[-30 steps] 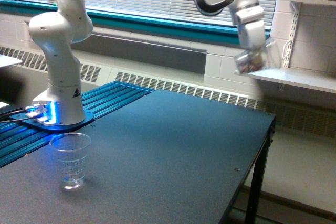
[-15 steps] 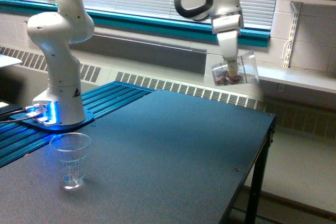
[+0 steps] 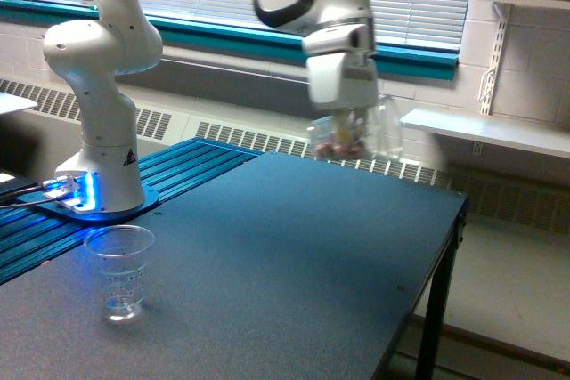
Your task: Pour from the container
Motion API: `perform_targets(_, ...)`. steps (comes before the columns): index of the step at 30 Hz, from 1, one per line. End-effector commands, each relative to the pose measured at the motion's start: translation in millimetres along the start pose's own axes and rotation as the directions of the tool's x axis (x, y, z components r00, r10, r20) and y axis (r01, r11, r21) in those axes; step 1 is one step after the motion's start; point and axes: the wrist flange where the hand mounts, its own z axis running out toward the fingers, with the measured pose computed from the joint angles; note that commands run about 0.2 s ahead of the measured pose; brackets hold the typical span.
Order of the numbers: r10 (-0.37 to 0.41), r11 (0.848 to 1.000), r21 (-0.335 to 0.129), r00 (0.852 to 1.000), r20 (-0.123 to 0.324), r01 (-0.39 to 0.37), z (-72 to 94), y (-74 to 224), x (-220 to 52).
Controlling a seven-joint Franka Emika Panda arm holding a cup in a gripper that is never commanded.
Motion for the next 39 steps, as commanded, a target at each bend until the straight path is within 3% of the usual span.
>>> perform_targets(1,0.054,0.998,-0.043,0.999,-0.01,-0.054,-2.6,31,5)
perform_targets(8,0.08,0.993,-0.083,0.997,-0.004,-0.08,-3.2,58,-5)
perform_targets(24,0.16,0.983,-0.093,0.987,0.022,-0.158,-19.1,117,-28)
perform_targets(28,0.172,0.977,-0.139,0.984,0.045,-0.164,-5.7,147,-38)
perform_targets(31,0.202,0.964,-0.191,0.977,0.064,-0.187,9.4,182,-46)
perform_targets(39,0.247,0.946,-0.242,0.964,0.103,-0.216,28.9,229,-61)
